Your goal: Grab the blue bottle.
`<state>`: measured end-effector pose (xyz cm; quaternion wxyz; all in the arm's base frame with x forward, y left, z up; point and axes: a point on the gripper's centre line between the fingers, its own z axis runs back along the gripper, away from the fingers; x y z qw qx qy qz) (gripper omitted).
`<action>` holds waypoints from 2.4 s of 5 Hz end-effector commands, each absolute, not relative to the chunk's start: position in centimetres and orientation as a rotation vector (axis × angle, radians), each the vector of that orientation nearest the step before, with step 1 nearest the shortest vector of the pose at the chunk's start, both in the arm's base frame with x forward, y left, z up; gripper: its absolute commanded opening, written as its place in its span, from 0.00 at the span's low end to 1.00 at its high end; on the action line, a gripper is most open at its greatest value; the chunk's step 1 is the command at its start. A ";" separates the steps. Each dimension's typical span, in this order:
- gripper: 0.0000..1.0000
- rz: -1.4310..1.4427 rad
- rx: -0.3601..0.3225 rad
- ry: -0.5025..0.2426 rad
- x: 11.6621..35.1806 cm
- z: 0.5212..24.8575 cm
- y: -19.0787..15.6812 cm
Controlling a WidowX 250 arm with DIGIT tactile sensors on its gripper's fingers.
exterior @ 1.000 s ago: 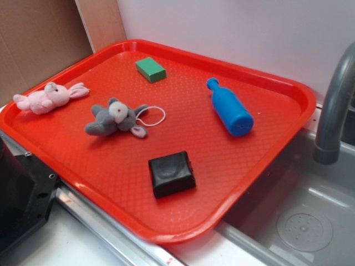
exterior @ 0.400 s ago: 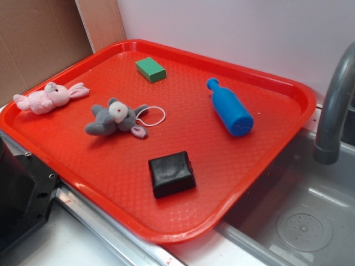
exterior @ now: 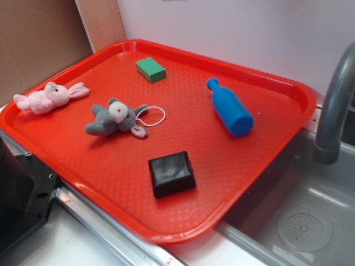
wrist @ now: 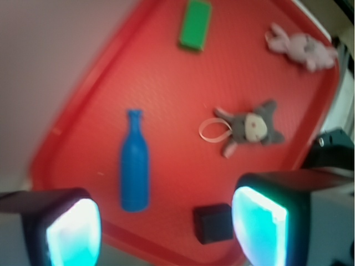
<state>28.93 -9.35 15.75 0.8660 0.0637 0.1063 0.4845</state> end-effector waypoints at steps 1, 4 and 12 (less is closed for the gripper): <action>1.00 0.875 0.216 0.131 29.0 11.4 -4.0; 1.00 0.718 0.196 0.081 33.0 7.6 -4.6; 1.00 0.598 0.137 0.230 30.9 2.4 -9.6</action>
